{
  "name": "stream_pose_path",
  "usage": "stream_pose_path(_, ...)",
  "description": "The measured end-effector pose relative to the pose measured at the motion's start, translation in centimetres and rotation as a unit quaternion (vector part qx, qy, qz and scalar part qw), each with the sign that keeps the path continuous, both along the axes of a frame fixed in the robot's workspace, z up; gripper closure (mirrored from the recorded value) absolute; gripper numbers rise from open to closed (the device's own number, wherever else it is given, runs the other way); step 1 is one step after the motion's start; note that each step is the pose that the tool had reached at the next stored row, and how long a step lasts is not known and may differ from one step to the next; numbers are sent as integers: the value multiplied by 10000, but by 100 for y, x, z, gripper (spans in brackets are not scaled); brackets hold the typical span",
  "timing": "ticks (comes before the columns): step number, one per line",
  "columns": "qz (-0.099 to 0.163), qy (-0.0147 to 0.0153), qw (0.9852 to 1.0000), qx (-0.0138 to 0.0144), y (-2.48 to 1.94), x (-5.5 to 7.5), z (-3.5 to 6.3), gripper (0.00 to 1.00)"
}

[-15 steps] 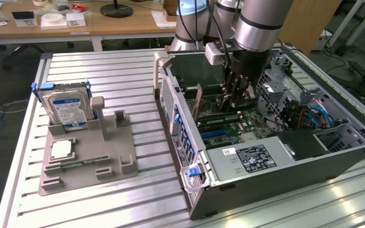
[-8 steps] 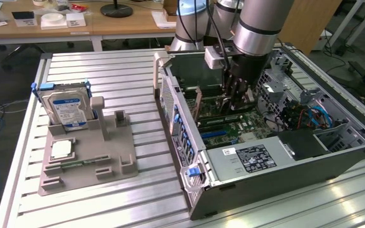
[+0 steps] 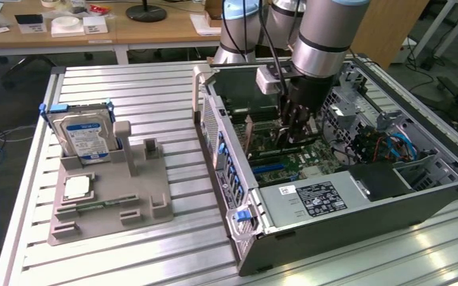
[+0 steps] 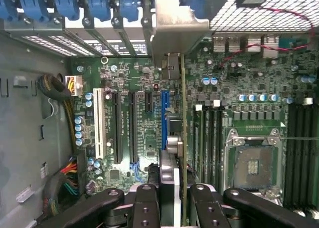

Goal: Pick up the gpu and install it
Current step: 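Insert the gpu into the slot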

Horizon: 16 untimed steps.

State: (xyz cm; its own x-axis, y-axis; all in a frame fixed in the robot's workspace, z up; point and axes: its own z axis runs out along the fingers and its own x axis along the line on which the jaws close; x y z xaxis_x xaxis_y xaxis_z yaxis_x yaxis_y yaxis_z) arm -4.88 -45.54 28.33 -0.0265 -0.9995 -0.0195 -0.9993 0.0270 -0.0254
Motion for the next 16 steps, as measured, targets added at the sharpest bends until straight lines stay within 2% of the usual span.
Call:
stream_pose_path(12, 39, 1, 10000, 0, -5, -42, -214, 72)
stream_pose_path(16, 40, 1, 10000, -1, -6, -43, -217, 72)
